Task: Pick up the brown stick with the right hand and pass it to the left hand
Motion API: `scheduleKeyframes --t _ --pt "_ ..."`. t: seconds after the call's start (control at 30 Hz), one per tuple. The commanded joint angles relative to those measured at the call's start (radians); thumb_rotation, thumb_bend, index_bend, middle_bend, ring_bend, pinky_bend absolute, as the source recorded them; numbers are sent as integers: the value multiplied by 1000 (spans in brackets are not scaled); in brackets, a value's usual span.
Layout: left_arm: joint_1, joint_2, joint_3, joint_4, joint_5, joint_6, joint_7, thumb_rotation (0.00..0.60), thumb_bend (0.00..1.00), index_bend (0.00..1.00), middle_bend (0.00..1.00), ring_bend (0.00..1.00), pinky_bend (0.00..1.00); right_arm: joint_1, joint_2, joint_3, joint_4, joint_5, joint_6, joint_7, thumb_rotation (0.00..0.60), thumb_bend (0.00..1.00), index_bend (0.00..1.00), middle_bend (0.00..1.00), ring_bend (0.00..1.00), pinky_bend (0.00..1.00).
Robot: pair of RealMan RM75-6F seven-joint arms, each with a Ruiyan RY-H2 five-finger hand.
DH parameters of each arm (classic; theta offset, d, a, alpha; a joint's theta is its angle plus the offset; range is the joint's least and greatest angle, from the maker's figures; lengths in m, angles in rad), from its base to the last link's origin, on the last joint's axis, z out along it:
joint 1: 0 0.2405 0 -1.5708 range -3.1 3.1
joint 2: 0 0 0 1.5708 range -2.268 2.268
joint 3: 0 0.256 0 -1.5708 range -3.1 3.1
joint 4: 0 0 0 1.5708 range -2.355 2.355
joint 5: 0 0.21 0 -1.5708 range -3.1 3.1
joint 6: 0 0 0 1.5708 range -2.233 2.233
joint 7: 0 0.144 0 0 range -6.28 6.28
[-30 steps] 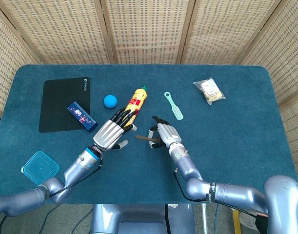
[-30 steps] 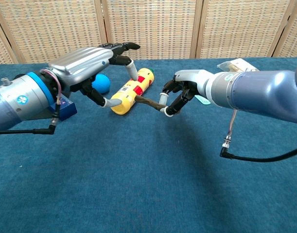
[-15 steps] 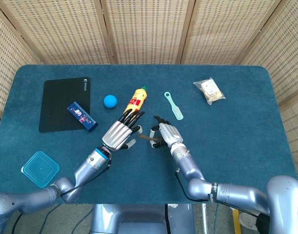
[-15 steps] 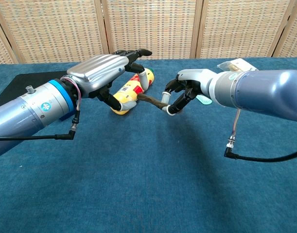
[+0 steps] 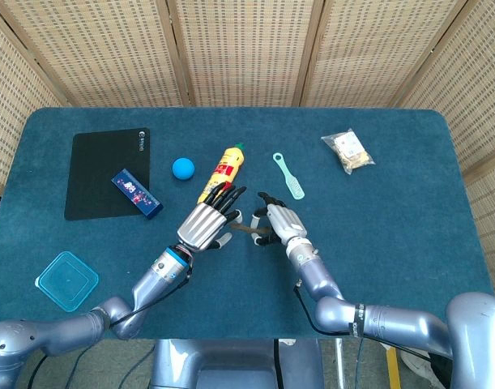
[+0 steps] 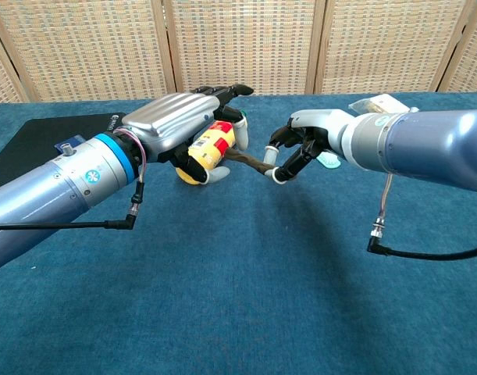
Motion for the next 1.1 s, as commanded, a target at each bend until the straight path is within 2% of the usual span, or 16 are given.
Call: scheduleKeyframes --t 0.03,0.9,1.1 --pt "-1 -8 -4 -5 -15 -3 15 600 364 443 0 0 0 -1 1 -1 0 -2 -2 5 600 647 773 94 0 0" --pt "-17 -62 -7 34 -50 14 -4 600 417 539 0 0 0 -15 19 -18 -3 -28 -15 45 600 647 780 99 0 0" --pt "-20 -68 -9 38 -54 16 -5 600 497 576 0 0 0 -17 20 -21 0 -34 -19 53 600 647 780 99 0 0"
